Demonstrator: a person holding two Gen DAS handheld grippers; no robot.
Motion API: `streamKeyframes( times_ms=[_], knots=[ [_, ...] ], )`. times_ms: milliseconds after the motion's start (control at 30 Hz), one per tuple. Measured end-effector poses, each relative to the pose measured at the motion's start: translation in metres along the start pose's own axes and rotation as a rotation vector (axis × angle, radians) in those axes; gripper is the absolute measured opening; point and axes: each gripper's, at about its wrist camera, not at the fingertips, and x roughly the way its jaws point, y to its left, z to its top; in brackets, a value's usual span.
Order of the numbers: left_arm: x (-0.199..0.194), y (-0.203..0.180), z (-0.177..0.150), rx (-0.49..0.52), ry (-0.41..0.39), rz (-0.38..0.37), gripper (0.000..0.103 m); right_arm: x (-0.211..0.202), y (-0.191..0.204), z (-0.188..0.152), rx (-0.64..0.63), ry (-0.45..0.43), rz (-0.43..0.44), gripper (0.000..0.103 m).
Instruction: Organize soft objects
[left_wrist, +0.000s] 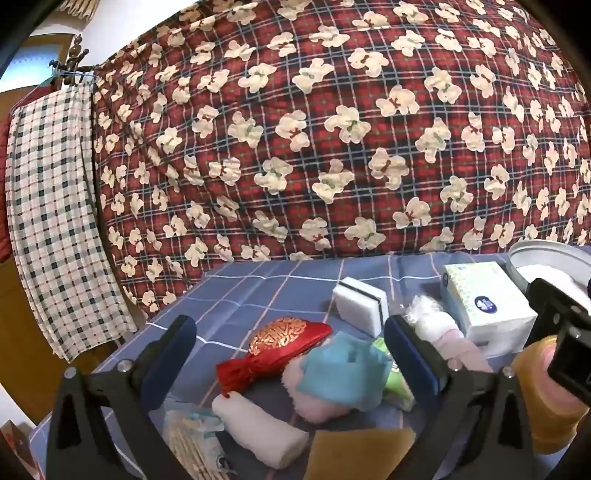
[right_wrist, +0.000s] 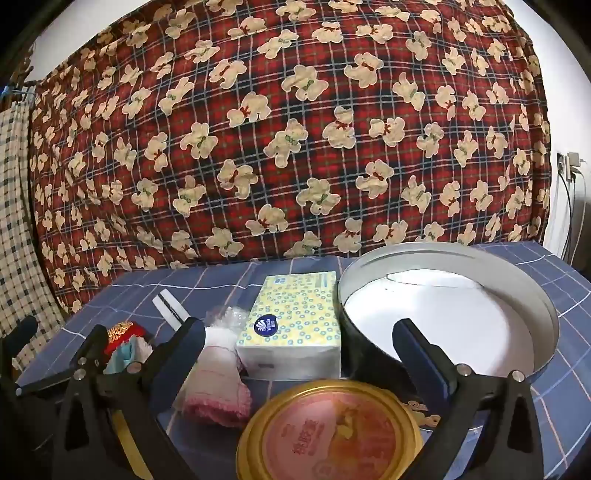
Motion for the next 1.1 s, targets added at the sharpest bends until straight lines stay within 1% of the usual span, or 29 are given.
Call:
streamKeyframes(
  times_ms=[67, 100, 267, 300, 333, 633, 1100],
  knots=[
    [-0.0002, 0.0003, -0.0001, -0.006, 0.000, -0.001, 0.103, -0.0020, -0.0016, 0.0012, 0.008, -0.021, -0.002, 0.103],
    [-0.0004, 0.0004, -0.0001, -0.006, -0.002, -0.001, 0.103, -0.0006, -0.0020, 0.0017, 0.005, 0.012, 0.005, 0.103],
    [-0.0029, 0.0013, -0.0006, 0.001, -0.012, -0.009, 0.103, 0.0039, -0.0024, 0.0049, 0.002, 0.023, 0.007, 0.103],
    [-0.0035, 0.0016, -0.0008, 0.003, -0.014, -0.010, 0.103, 0.0021, 0.0016, -0.0009, 0.010, 0.000, 0.013, 0.103],
    [0.0004, 0.0002, 0.0000, 0.003, -0.001, -0.007, 0.103, 0.0024, 0.0020, -0.0013, 0.011, 0.002, 0.016, 0.103],
    [0.0026, -0.0007, -0.0029, -0.012, 0.016, -0.012, 0.103, 0.0028, 0.0008, -0.0008, 0.017, 0.012, 0.036, 0.103],
    [0.0030, -0.0001, -0.0030, -0.010, 0.017, -0.012, 0.103, 0.0052, 0.0008, -0.0042, 0.020, 0.021, 0.047, 0.103]
  ],
)
